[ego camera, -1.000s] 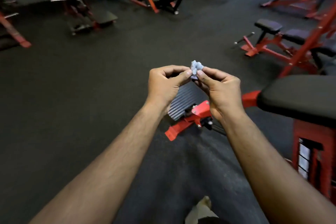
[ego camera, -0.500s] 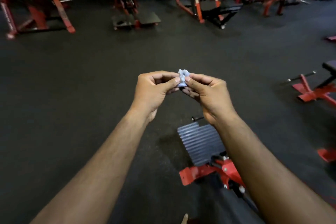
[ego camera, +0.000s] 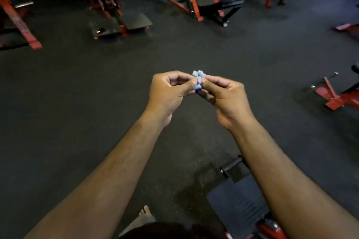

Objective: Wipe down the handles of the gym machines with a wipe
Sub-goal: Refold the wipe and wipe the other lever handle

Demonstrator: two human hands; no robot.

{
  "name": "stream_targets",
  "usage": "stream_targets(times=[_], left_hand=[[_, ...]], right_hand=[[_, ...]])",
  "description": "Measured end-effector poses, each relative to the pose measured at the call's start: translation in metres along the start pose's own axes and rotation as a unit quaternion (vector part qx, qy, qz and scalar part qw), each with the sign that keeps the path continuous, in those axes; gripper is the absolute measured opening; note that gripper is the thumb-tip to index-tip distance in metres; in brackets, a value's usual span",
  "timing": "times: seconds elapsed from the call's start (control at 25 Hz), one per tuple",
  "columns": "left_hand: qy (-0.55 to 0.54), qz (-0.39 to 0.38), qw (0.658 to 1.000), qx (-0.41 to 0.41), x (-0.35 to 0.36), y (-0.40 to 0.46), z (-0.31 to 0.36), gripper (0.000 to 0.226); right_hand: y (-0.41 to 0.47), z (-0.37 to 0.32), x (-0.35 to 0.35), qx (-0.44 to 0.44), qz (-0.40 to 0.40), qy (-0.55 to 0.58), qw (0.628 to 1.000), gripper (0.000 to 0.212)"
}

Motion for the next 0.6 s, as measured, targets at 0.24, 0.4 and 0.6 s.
stream_targets(times=[0.24,0.4,0.6], left_hand=[[-0.008,-0.116,0.993,-0.019,0.062,0.19,-0.002,0.011],[-0.02,-0.197,0.98,-0.014,0.152,0.305,-0.023,0.01],[-0.046,-0.295,0.954,-0.026,0.302,0.425,-0.057,0.005]], right_hand=[[0.149,-0.041,-0.037,-0.041,0.112,0.021,0.993,0.017],[0.245,-0.076,-0.112,-0.086,0.179,0.018,0.98,0.017],[0.343,-0.13,-0.237,-0.132,0.265,-0.003,0.955,0.017]])
Point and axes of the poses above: each hand's wrist, its own y-axis towards the middle knuckle, its own x-axis out of the palm, z = x × y, the point moved 10 cm from there along y, towards the middle knuckle, and after that the axes turned 3 degrees about -z, right-handed, at the moved point
